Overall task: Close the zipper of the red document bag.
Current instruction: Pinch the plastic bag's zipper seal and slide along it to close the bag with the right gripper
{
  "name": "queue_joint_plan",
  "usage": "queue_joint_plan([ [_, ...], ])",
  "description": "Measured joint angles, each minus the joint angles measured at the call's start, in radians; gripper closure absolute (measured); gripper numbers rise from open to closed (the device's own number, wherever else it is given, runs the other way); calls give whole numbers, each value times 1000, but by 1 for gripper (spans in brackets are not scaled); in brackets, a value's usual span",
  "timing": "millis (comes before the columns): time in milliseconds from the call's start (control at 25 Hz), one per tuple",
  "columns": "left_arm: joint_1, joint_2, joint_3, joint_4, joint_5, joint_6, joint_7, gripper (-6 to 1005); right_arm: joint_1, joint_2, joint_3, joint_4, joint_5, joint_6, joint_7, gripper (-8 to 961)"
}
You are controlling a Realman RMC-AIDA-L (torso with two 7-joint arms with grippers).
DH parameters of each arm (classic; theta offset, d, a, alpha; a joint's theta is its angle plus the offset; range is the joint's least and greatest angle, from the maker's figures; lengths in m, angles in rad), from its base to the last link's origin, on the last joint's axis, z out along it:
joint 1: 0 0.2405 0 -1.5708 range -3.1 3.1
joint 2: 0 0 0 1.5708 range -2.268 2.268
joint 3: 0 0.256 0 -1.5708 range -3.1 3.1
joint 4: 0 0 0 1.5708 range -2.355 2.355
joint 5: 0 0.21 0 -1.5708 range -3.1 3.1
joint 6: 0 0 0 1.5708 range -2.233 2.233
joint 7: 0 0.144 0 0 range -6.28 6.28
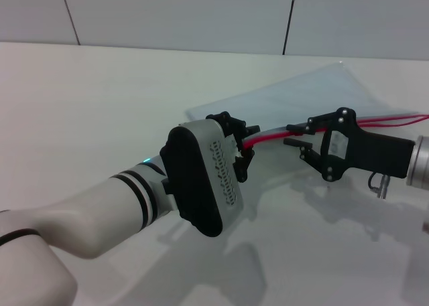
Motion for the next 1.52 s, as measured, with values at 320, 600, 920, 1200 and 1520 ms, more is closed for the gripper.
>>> queue_joint_plan([
  [320, 0, 0, 0, 0, 0, -1, 1, 911, 6, 2, -6, -1, 0, 0, 0, 802],
  [600, 0, 1, 0, 0, 0, -3, 2, 907, 8, 2, -22, -2, 5, -1, 0, 859],
  [920, 0, 2, 4, 0, 0, -5, 5, 903, 7, 5, -17, -2, 9, -20, 0, 909],
  [1200, -4, 2, 14, -6, 0, -7, 5, 899, 2, 7, -16, -2, 24, -26, 0, 919],
  [1520, 0, 2, 14, -5, 0, -9, 7, 895, -7, 5, -8, -8, 25, -27, 0, 927],
])
